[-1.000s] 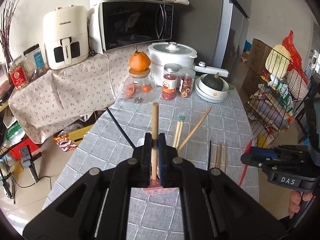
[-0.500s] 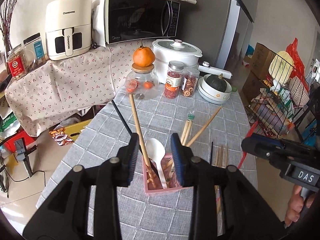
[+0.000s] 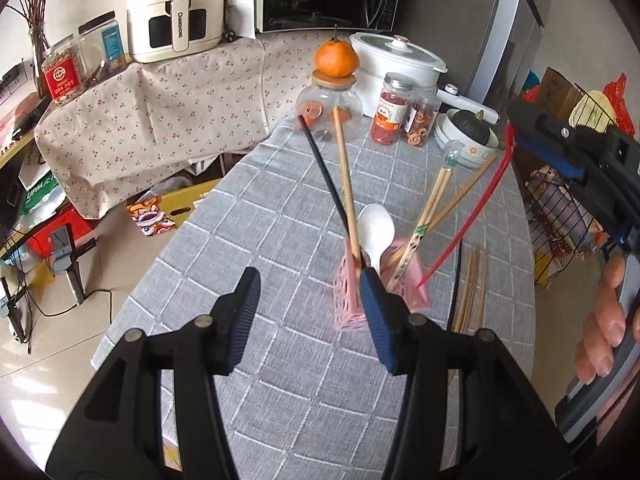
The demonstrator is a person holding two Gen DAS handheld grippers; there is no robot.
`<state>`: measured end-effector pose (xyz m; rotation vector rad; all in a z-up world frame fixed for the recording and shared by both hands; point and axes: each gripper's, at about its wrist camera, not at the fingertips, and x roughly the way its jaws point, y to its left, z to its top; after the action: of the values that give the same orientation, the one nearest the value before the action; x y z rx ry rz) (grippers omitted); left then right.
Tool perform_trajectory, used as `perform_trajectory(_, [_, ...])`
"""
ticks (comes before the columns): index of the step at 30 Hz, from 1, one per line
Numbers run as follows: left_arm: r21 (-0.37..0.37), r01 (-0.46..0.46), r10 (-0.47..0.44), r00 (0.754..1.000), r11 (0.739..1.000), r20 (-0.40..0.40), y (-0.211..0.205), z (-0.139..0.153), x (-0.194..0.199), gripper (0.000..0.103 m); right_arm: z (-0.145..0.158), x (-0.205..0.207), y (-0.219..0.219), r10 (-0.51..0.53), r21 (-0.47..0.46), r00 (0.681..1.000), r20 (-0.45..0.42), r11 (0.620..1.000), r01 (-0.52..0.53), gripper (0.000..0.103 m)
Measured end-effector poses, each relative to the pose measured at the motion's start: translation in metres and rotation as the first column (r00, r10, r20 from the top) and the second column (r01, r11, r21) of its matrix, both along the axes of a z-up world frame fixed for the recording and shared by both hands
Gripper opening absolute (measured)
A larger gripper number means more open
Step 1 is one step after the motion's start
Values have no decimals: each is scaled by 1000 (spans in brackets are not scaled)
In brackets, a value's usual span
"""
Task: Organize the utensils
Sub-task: 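Lower the red spoon into the pink basket and open the right tool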
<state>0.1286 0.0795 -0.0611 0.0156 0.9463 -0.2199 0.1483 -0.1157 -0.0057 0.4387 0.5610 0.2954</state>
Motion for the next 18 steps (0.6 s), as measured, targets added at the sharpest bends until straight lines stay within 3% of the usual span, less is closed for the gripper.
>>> perform_trajectory(14, [-4, 17, -17, 998, 1000, -66, 1, -13, 0, 54, -35, 13, 16, 8, -87, 997, -72, 996, -14, 29])
perform_trajectory(18, [11, 32, -31, 997, 999, -73, -4, -14, -2, 63, -28, 5, 8, 12, -90, 998, -67, 996, -18, 35])
